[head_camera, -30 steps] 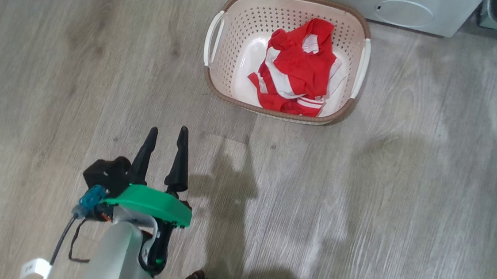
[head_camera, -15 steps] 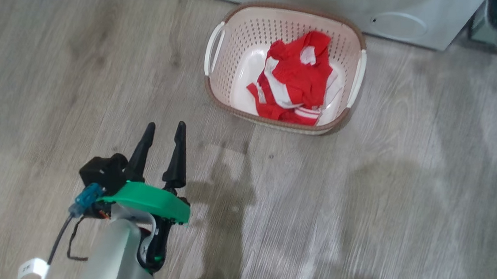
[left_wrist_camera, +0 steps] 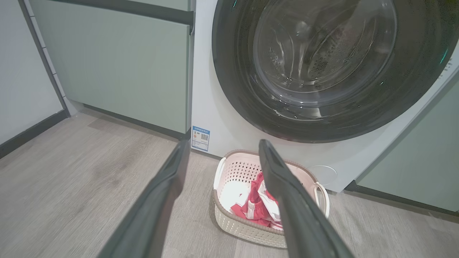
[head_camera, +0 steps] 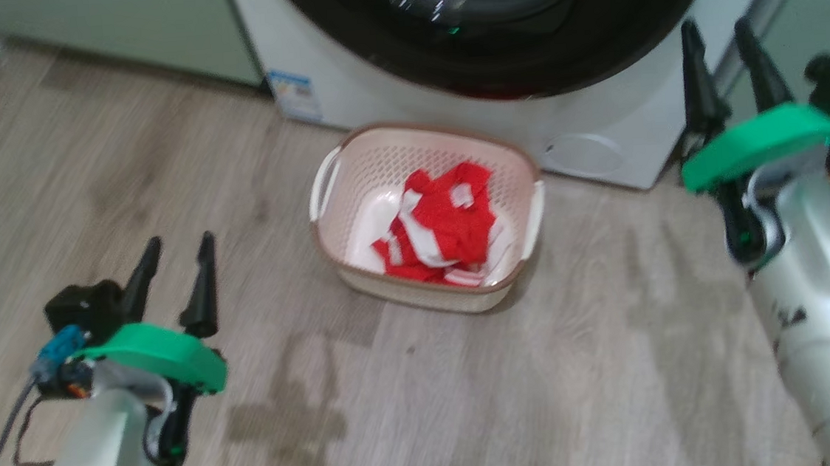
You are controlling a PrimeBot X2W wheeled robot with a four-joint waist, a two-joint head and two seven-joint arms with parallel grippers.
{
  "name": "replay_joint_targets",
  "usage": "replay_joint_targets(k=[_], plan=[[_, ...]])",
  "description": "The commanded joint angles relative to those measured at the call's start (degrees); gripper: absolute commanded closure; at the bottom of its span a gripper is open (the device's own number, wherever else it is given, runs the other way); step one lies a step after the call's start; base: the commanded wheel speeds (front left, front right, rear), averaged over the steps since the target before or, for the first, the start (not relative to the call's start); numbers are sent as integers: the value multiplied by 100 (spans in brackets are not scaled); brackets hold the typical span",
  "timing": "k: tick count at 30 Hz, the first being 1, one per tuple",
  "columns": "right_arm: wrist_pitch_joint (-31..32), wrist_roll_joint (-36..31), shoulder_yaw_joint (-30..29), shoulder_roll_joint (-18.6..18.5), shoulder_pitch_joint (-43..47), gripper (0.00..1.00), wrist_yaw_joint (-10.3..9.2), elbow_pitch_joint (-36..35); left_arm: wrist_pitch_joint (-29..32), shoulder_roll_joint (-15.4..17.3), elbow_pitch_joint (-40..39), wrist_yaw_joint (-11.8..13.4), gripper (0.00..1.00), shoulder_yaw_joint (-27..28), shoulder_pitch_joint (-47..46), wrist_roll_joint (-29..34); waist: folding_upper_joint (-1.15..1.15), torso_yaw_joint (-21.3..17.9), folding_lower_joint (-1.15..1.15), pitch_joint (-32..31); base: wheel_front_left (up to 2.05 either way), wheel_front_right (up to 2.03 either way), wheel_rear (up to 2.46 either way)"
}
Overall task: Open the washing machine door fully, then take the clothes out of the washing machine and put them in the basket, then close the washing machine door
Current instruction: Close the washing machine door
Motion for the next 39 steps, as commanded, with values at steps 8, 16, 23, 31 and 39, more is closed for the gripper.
replay_joint_targets(k=[8, 16, 23, 31, 39], plan=[[-35, -742, -481, 464, 1273, 0, -5, -1089, -52, 555, 90, -34, 0, 399, -104, -139, 0, -1051, 0, -758, 0, 0, 0], [-35, -1019, -755, 598, 2374, 0, -5, -1906, -52, 630, 67, -34, 0, 904, 273, 45, 0, -1725, 0, -1069, 0, 0, 0], [-35, -1168, -932, 616, 3227, 0, -5, -2530, -52, 536, 78, -34, 0, 1174, 679, 191, 0, -2089, 0, -1295, 0, 0, 0], [-35, -1321, -1006, 513, 3796, 0, -5, -2822, -52, 419, -34, -34, 0, 1099, 852, 380, 0, -2142, 0, -1390, 0, 0, 0], [-35, -1320, -1042, 511, 4072, 0, -5, -2945, -52, 331, 48, -34, 0, 981, 859, 409, 0, -2019, 0, -1437, 0, 0, 0]])
